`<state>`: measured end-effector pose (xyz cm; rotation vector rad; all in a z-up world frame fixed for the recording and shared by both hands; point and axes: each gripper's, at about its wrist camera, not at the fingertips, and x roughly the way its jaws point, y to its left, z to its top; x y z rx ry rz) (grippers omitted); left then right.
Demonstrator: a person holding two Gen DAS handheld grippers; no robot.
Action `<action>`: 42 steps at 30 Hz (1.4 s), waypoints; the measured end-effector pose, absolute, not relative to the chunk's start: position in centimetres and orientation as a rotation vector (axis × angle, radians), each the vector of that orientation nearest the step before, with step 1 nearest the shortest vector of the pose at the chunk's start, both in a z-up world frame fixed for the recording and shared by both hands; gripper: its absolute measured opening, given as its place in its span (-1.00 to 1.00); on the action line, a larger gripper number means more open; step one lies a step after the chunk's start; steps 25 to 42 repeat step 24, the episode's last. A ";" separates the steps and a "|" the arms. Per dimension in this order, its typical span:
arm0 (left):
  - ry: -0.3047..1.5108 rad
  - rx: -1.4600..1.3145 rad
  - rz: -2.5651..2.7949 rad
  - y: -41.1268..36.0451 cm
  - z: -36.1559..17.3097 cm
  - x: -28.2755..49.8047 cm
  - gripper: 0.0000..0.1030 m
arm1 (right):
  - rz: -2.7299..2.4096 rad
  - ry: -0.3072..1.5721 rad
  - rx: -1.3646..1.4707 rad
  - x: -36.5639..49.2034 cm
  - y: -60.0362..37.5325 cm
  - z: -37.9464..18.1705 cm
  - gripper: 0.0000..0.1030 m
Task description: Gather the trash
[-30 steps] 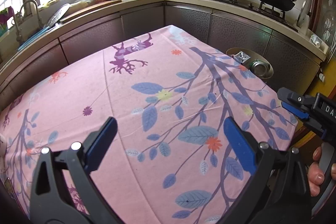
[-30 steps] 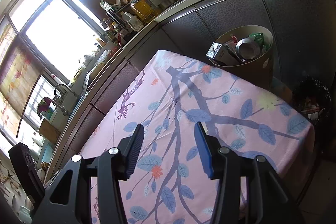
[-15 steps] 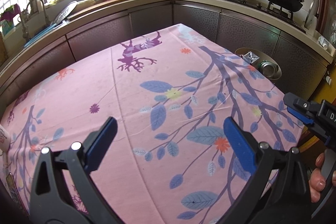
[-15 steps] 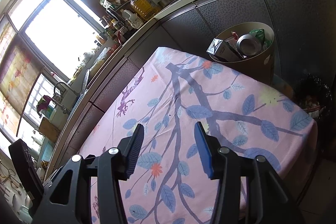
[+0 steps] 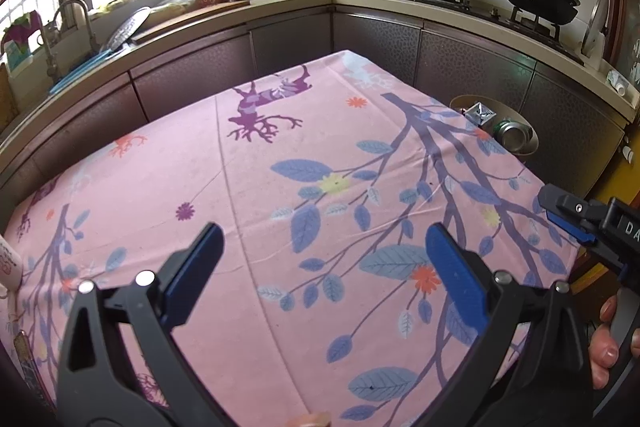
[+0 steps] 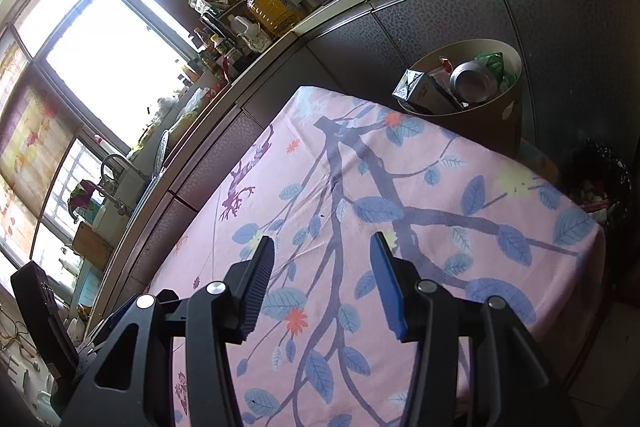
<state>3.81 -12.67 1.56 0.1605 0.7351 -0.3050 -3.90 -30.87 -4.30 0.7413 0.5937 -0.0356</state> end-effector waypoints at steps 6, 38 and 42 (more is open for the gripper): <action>0.743 0.157 -0.306 -12.6 1.5 3.9 0.88 | -0.036 0.595 0.741 -3.9 -30.8 -4.4 -0.08; 0.683 0.184 -0.349 -13.7 2.3 2.4 0.88 | -0.039 0.603 0.745 -3.9 -31.0 -4.8 -0.08; 0.683 0.184 -0.349 -13.7 2.3 2.4 0.88 | -0.039 0.603 0.745 -3.9 -31.0 -4.8 -0.08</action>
